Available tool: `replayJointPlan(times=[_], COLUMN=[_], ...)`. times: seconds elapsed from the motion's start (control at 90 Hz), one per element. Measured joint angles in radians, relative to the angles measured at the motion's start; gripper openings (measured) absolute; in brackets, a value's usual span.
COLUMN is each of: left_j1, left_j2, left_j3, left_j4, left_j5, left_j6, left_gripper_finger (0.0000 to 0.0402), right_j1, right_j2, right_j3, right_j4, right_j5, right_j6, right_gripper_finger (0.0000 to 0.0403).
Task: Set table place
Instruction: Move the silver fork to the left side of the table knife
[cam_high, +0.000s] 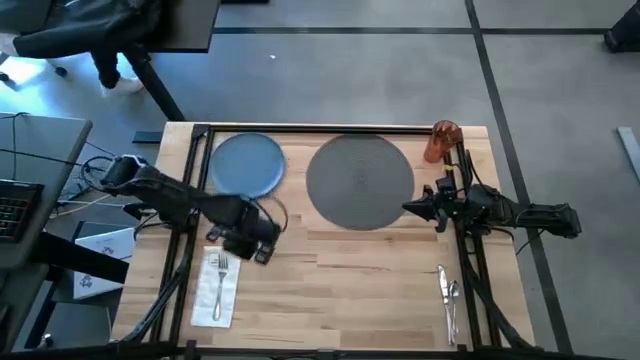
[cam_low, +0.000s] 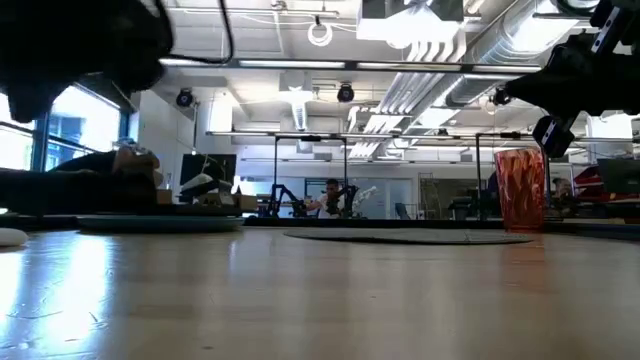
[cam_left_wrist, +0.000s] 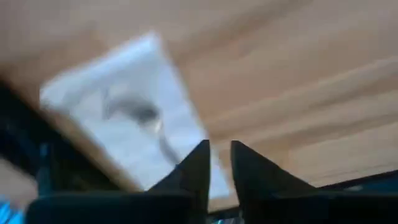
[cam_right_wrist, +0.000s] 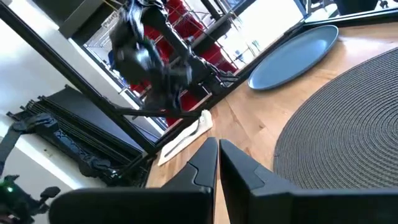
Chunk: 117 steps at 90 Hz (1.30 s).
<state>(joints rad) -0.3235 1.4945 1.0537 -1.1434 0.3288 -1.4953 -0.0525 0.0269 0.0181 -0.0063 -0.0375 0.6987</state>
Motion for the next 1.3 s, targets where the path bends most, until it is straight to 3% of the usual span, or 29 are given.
replayJointPlan(times=[0.2,0.367,0.589,0.933,1.3], left_j1=[-0.092,-0.156,-0.213,-0.233,-0.266], left_j2=[0.003,-0.022,-0.034,-0.047,-0.128], left_j3=[-0.169,-0.288,-0.416,-0.442,-0.299], left_j4=[0.131,0.254,0.498,0.531,0.414], left_j5=[0.076,0.112,0.111,0.107,0.109], left_j6=[-0.091,-0.179,-0.304,-0.327,-0.318], left_gripper_finger=[0.0163,0.018,0.0127,0.0011,0.0], right_j1=[0.0,0.0,0.0,0.0,0.0], right_j2=[0.0,0.0,0.0,0.0,0.0], right_j3=[0.0,0.0,0.0,0.0,0.0], right_j4=[0.0,0.0,0.0,0.0,0.0], right_j5=[0.0,0.0,0.0,0.0,0.0], right_j6=[0.0,0.0,0.0,0.0,0.0], right_gripper_finger=[0.0,0.0,0.0,0.0,0.0])
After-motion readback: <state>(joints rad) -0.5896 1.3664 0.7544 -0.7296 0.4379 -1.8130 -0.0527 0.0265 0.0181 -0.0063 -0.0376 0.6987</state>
